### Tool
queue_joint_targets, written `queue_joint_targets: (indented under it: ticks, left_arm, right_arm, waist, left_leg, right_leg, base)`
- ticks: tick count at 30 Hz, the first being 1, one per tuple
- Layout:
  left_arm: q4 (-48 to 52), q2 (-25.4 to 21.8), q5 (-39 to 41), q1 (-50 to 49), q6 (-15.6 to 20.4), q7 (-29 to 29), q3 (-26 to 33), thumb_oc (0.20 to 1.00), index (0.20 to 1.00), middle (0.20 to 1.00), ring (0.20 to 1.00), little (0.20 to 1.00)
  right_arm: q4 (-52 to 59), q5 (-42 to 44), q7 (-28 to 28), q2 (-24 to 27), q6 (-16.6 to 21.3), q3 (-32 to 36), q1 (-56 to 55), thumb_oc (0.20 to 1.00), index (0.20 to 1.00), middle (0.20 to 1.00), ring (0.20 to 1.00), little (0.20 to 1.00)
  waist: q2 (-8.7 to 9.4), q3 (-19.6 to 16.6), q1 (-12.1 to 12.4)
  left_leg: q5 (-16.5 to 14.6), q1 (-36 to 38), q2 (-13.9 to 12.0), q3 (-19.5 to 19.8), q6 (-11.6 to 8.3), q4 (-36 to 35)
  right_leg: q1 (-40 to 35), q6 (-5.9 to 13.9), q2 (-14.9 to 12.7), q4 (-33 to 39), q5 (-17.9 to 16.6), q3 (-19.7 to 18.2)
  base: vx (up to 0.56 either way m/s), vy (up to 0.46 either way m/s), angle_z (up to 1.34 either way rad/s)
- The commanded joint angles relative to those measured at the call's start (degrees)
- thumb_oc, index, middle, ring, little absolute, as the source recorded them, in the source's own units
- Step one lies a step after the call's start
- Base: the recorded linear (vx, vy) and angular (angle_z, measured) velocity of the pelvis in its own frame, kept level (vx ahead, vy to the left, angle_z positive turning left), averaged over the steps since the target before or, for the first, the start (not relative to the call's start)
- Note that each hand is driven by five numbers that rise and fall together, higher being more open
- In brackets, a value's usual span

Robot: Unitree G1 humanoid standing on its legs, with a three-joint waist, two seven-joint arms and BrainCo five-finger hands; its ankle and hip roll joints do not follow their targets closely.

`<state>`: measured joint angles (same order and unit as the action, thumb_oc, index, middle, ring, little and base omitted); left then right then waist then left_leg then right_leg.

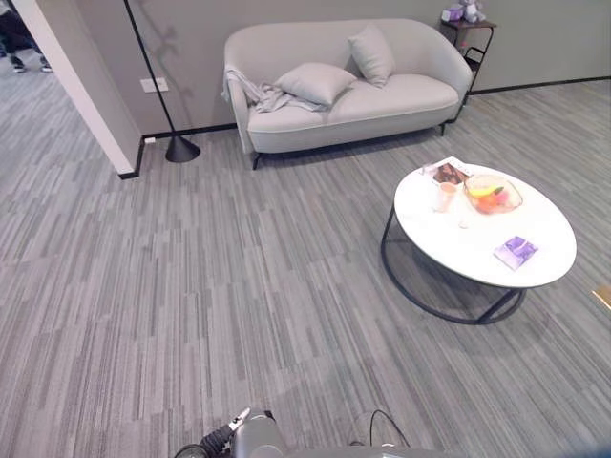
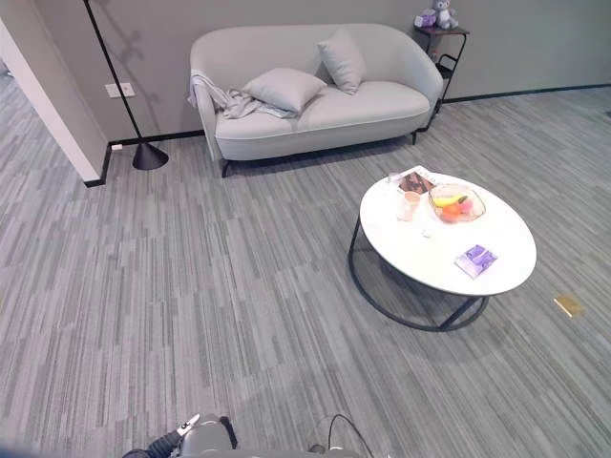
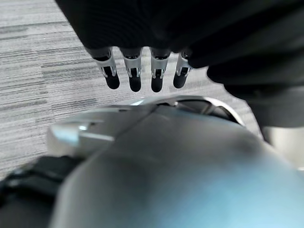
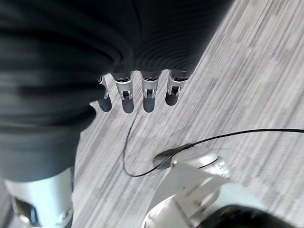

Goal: Hang the clothes on the sofa on the clothes rack.

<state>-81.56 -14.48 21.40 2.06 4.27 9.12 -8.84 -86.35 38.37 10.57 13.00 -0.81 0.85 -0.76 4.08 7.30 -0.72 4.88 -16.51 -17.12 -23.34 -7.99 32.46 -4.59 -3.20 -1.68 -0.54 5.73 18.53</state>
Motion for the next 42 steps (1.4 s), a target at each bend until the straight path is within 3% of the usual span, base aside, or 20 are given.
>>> queue_joint_targets:
  ticks: [1, 3, 7, 11, 13, 14, 15, 16, 18, 19, 21, 23, 24, 27, 33, 36, 39, 40, 41, 42]
  left_arm:
    - [-2.8, 4.9, -0.5, 0.4, -0.8, 0.5, -0.6, 1.0, 1.0, 1.0, 1.0, 1.0]
    - [-4.3, 4.5, -3.1, -0.7, -1.1, 0.3, 0.5, 1.0, 1.0, 1.0, 1.0, 1.0]
    - [-4.3, 4.2, -2.6, -2.4, -1.2, 0.3, 3.1, 1.0, 1.0, 1.0, 1.0, 1.0]
    - [-4.3, 3.5, -1.4, -2.9, -1.2, 0.2, 4.7, 1.0, 1.0, 1.0, 1.0, 1.0]
    - [-2.8, 3.6, 4.2, -2.0, -0.7, -0.6, 6.2, 1.0, 1.0, 1.0, 1.0, 1.0]
    - [-2.8, 3.6, 4.2, -2.0, -0.7, -0.6, 6.1, 1.0, 1.0, 1.0, 1.0, 1.0]
    - [-0.7, 4.0, 5.5, -1.4, 0.4, -0.7, 4.9, 1.0, 1.0, 1.0, 1.0, 1.0]
    - [1.0, 4.2, 6.0, -1.0, 1.0, -1.1, 3.7, 1.0, 1.0, 1.0, 1.0, 1.0]
    - [1.8, 4.6, 5.3, -0.3, 1.5, -1.4, 1.9, 1.0, 1.0, 1.0, 1.0, 1.0]
    - [2.5, 5.2, 3.2, 1.7, 2.2, -2.1, -1.3, 1.0, 1.0, 1.0, 1.0, 1.0]
    - [2.6, 5.0, 1.9, 2.6, 2.6, -2.8, -2.0, 1.0, 1.0, 1.0, 1.0, 1.0]
    - [2.3, 5.0, 0.7, 3.8, 2.7, -3.5, -2.5, 1.0, 1.0, 1.0, 1.0, 1.0]
    - [1.9, 5.1, -1.7, 5.2, 2.7, -4.0, -3.1, 1.0, 1.0, 1.0, 1.0, 1.0]
    - [2.3, 5.8, -3.6, 6.8, 3.1, -4.2, -3.5, 1.0, 1.0, 1.0, 1.0, 1.0]
    - [1.3, 7.7, -3.2, 4.6, 3.1, -3.3, -3.2, 1.0, 1.0, 1.0, 1.0, 1.0]
    - [0.0, 8.2, 2.6, 4.2, 2.8, -4.3, 0.6, 1.0, 1.0, 1.0, 1.0, 1.0]
    - [2.1, 7.7, 5.1, 4.5, 3.2, -4.4, 0.4, 1.0, 1.0, 1.0, 1.0, 1.0]
    - [2.1, 7.6, 5.1, 4.5, 3.2, -4.4, 0.4, 1.0, 1.0, 1.0, 1.0, 1.0]
    - [4.2, 7.0, 6.3, 4.9, 3.7, -5.2, 0.3, 1.0, 1.0, 1.0, 1.0, 1.0]
    - [4.3, 7.0, 6.5, 4.8, 3.5, -5.1, 0.6, 1.0, 1.0, 1.0, 1.0, 1.0]
  right_arm:
    - [-1.5, -1.7, 0.7, 0.9, 0.0, -1.0, 0.9, 1.0, 1.0, 1.0, 1.0, 1.0]
    - [-0.6, -5.2, 0.5, 0.8, 0.8, -3.3, 1.8, 1.0, 1.0, 1.0, 1.0, 1.0]
    - [-0.8, -9.2, 1.4, 0.3, 0.5, -5.7, 1.7, 1.0, 1.0, 1.0, 1.0, 1.0]
    - [-1.2, -9.8, 2.4, -0.5, -0.2, -5.4, 0.9, 1.0, 1.0, 1.0, 1.0, 1.0]
    - [-1.9, -9.4, 3.0, -0.8, -0.4, -4.2, 0.5, 1.0, 1.0, 1.0, 1.0, 1.0]
    - [-1.9, -9.4, 3.0, -0.8, -0.4, -4.2, 0.5, 1.0, 1.0, 1.0, 1.0, 1.0]
    - [0.2, -10.4, 2.9, -0.6, 0.4, -5.4, 1.0, 1.0, 1.0, 1.0, 1.0, 1.0]
    - [2.5, -10.1, 2.4, -0.2, 1.1, -5.8, 1.4, 1.0, 1.0, 1.0, 1.0, 1.0]
    - [4.3, -10.1, 2.0, 0.4, 1.6, -6.0, 2.2, 1.0, 1.0, 1.0, 1.0, 1.0]
    - [7.9, -8.6, 0.7, 1.2, 2.8, -6.9, 4.8, 1.0, 1.0, 1.0, 1.0, 1.0]
    - [11.2, -8.0, 0.1, 1.5, 3.6, -8.4, 5.6, 1.0, 1.0, 1.0, 1.0, 1.0]
    - [12.7, -7.7, -0.5, 2.0, 4.0, -8.7, 5.7, 1.0, 1.0, 1.0, 1.0, 1.0]
    - [12.6, -8.2, -1.0, 2.7, 3.6, -8.4, 5.3, 1.0, 1.0, 1.0, 1.0, 1.0]
    - [11.3, -10.9, -0.4, 2.7, 2.3, -8.0, 4.2, 1.0, 1.0, 1.0, 1.0, 1.0]
    - [8.2, -9.3, 1.4, 3.5, 1.0, -4.9, 1.3, 1.0, 1.0, 1.0, 1.0, 1.0]
    - [7.5, -9.9, 1.3, 5.0, 1.3, -4.3, 0.7, 1.0, 1.0, 1.0, 1.0, 1.0]
    - [8.2, -11.6, 1.3, 5.6, 2.0, -6.4, 0.5, 1.0, 1.0, 1.0, 1.0, 1.0]
    - [8.2, -11.6, 1.4, 5.6, 2.0, -6.4, 0.6, 1.0, 1.0, 1.0, 1.0, 1.0]
    - [8.4, -12.3, 0.7, 5.9, 2.7, -7.6, 0.9, 1.0, 1.0, 1.0, 1.0, 1.0]
    - [8.8, -13.3, 0.7, 5.9, 3.0, -8.4, 0.6, 1.0, 1.0, 1.0, 1.0, 1.0]
  waist:
    - [-0.95, 0.1, 0.2]
    - [-1.52, 1.1, 1.3]
    - [-1.56, -0.7, 2.8]
    - [-0.15, -3.4, 4.2]
    - [2.06, -5.1, 5.5]
    - [2.2, -5.1, 5.7]
    - [2.49, -4.9, 6.2]
    - [1.98, -4.6, 5.9]
    - [0.88, -4.0, 5.5]
    - [-3.32, -1.9, 2.1]
    - [-5.01, -1.5, 0.0]
    - [-5.81, -1.9, -1.5]
    - [-5.81, -2.2, -3.3]
    - [-5.67, -2.5, -4.2]
    - [-3.01, -3.1, -4.8]
    - [-2.0, -2.6, -3.9]
    - [-1.21, -2.9, -3.1]
    - [-0.66, -2.9, -3.2]
    - [-0.37, -1.9, -1.9]
    - [-0.15, -1.6, -1.5]
  left_leg:
    - [2.2, 3.2, 3.6, -1.4, 2.82, -21.7]
    - [4.7, 1.3, 2.7, 0.6, 3.14, -36.4]
    - [3.8, -1.0, 1.1, -2.2, 3.42, -37.5]
    - [5.2, -0.5, 3.5, -4.7, 4.71, -35.1]
    - [3.9, 0.0, 7.6, -7.5, 6.36, -30.2]
    - [3.7, 0.1, 7.7, -7.7, 6.44, -30.2]
    - [0.8, 1.7, 10.5, -9.5, 8.5, -27.6]
    - [-1.0, 3.2, 11.9, -10.2, 9.55, -26.6]
    - [-3.1, 5.5, 13.1, -11.2, 10.82, -26.5]
    - [-5.4, 13.5, 15.4, -11.1, 11.21, -29.6]
    - [-5.5, 16.8, 15.5, -9.5, 10.16, -32.2]
    - [-6.4, 18.9, 16.1, -8.4, 9.33, -33.7]
    - [-8.1, 21.3, 17.5, -6.4, 8.79, -34.4]
    - [-11.4, 25.2, 18.2, -3.2, 7.96, -33.9]
    - [-17.6, 29.7, 21.3, 2.6, 8.48, -29.0]
    - [-14.6, 25.2, 17.0, 4.5, 4.53, -15.3]
    - [-8.2, 22.0, 7.2, -1.8, 0.18, -1.4]
    - [-7.5, 21.5, 7.5, -2.3, 0.8, -1.3]
    - [-3.3, 20.2, 0.0, -7.1, -1.74, 5.7]
    - [-1.3, 20.5, -3.1, -10.1, -2.12, 5.4]
  right_leg:
    - [-3.8, 4.98, 0.5, -0.1, 0.3, -0.8]
    - [-4.4, 5.49, 2.3, -3.3, 3.8, -2.5]
    - [-6.9, 5.96, 4.1, -3.8, 6.9, -5.3]
    - [-9.7, 6.35, 3.3, -6.1, 9.5, -7.0]
    - [-9.5, 11.93, -1.2, -12.6, -1.0, -5.1]
    - [-9.4, 12.09, -1.5, -12.8, -0.9, -5.3]
    - [-7.1, 15.85, -6.2, -21.8, -10.8, -3.1]
    - [-5.1, 16.93, -9.3, -26.9, -15.5, -1.7]
    - [-2.2, 17.13, -11.8, -32.3, -17.4, -0.8]
    - [6.9, 15.2, -14.0, -36.7, -10.6, -0.2]
    - [10.1, 12.68, -13.0, -30.3, -4.9, 0.8]
    - [13.5, 11.73, -13.2, -21.4, -4.1, 0.8]
    - [16.3, 13.08, -14.1, -9.8, -8.8, -1.4]
    - [19.1, 15.52, -16.4, 2.9, -14.2, -2.9]
    - [17.6, 15.8, -18.1, -1.0, -18.1, -7.0]
    - [14.4, 13.62, -16.1, -3.7, -16.7, -4.2]
    - [9.2, 11.0, -12.6, -3.2, -11.9, 0.7]
    - [9.5, 10.42, -13.1, -2.8, -12.6, 1.1]
    - [6.0, 8.21, -10.1, -3.1, -7.9, 4.0]
    - [4.1, 7.36, -9.0, -2.7, -6.5, 5.7]
  base:
    - [0.37, 0.041, 0.02]
    - [0.64, -0.055, -0.37]
    - [0.56, -0.044, -0.92]
    - [0.73, -0.006, -0.53]
    - [0.66, 0.01, -0.69]
    - [0.59, 0.047, -0.23]
    - [0.55, 0.081, -0.09]
    - [0.54, 0.084, 0.01]
    - [0.44, 0.15, 0.16]
    - [0.68, 0.151, 0.2]
    - [0.51, -0.064, -0.11]
    - [0.44, -0.233, 0.3]
    - [0.58, -0.295, 0.69]
    - [0.55, -0.26, 0.81]
    - [0.45, -0.284, 1.04]
    - [0.4, -0.521, 0.74]
    - [0.28, -0.411, 0.68]
    - [0.33, -0.477, 0.31]
    - [0.27, -0.421, 0.28]
    - [0.32, -0.412, 0.27]
